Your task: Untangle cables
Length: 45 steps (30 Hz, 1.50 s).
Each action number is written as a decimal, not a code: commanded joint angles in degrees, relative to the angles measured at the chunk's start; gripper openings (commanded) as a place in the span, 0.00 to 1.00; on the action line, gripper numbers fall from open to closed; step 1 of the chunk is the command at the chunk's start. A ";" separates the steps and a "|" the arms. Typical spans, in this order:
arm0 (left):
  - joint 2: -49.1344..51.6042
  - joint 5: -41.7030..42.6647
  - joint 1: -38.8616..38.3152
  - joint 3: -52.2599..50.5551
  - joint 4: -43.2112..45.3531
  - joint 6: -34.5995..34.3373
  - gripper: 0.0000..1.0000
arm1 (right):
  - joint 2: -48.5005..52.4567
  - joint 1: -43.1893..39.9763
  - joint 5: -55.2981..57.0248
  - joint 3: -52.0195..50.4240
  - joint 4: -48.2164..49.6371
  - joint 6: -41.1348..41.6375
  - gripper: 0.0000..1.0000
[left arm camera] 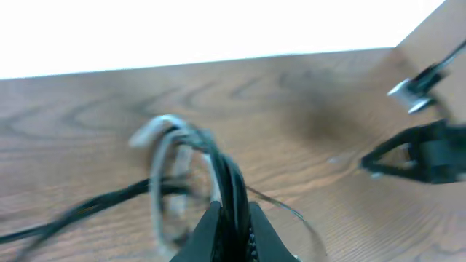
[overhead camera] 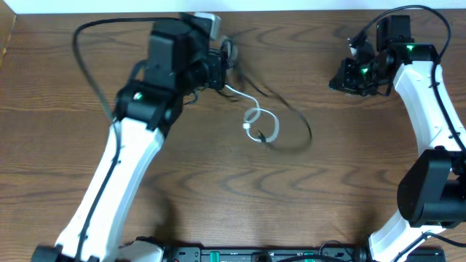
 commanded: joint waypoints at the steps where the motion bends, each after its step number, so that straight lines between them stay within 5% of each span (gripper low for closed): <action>1: -1.92 1.29 -0.24 0.28 0.31 -3.19 0.08 | -1.42 0.46 -7.37 0.72 1.14 -6.21 0.20; 6: -2.25 5.16 -0.24 0.28 0.50 -4.20 0.07 | -1.57 1.07 -26.95 0.72 3.65 -15.54 0.40; 16: -1.38 9.84 -0.22 0.28 4.44 -12.98 0.08 | -1.57 9.31 -35.93 0.72 14.16 -8.46 0.49; 22: -1.38 13.99 -0.24 0.28 5.20 -14.21 0.07 | -1.55 13.94 -26.88 0.70 23.08 7.28 0.61; 34: -1.40 18.38 -0.24 0.28 7.41 -15.72 0.07 | -0.11 23.89 -0.15 0.70 24.81 19.78 0.64; 45: -2.58 20.83 1.18 0.28 14.05 -18.51 0.07 | 6.54 22.73 8.39 0.70 20.11 25.99 0.62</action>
